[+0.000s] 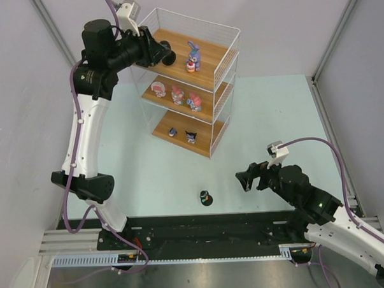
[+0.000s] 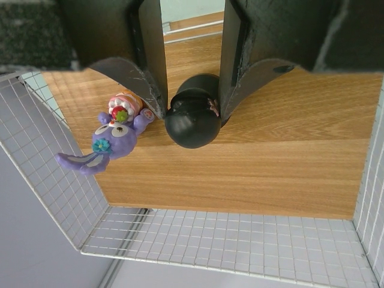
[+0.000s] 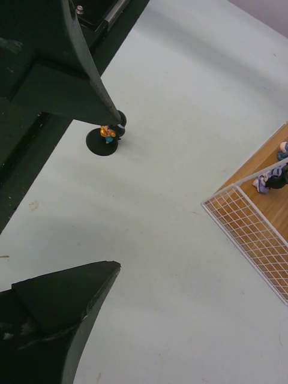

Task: Place and organize the plastic toys onto the shelf

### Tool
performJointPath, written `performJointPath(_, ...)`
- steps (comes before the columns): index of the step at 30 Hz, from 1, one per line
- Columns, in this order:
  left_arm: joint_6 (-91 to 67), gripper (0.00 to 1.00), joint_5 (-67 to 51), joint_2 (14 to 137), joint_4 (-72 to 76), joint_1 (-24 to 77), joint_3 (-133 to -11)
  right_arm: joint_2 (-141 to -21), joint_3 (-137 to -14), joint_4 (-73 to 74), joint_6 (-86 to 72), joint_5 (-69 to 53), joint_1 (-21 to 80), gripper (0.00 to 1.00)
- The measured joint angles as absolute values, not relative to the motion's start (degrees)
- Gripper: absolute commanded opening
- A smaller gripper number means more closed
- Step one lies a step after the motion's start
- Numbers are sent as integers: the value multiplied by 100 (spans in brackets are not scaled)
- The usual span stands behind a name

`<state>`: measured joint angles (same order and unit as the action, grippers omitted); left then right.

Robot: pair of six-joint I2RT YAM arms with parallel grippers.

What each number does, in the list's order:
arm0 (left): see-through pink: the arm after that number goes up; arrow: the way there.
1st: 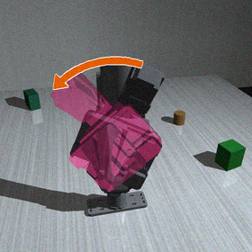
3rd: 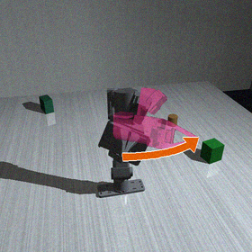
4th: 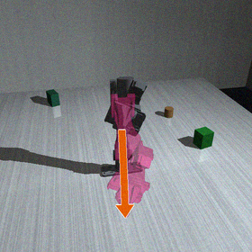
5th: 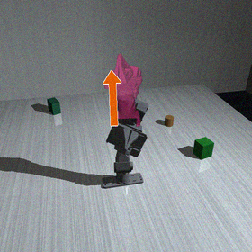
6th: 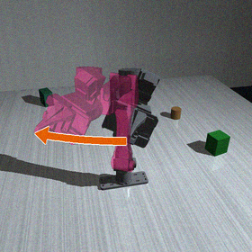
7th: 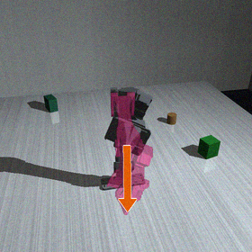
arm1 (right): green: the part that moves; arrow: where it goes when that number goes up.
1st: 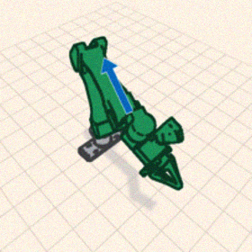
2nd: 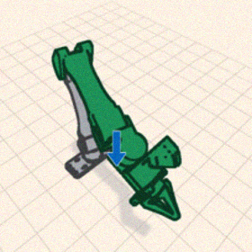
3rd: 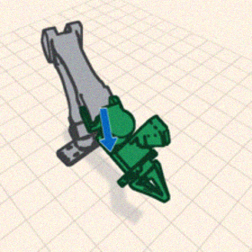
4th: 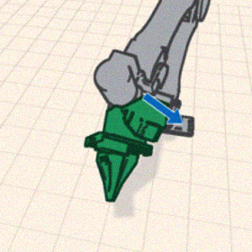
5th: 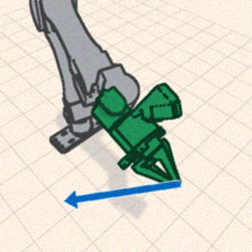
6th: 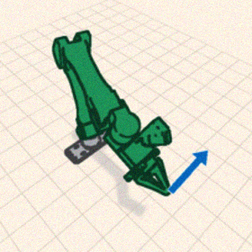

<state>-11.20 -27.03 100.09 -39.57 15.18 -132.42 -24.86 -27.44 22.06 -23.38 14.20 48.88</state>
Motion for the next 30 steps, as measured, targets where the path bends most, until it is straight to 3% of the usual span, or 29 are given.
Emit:
performJointPath(25,-1308,1,-1859,10009,-4259,1894,-13242,-2480,-2744,2217,-2340,1406,4888,100)
performJointPath(30,-1310,9,-1813,10009,-4261,1909,-13242,-2480,-2744,2217,-2340,1406,4888,100)
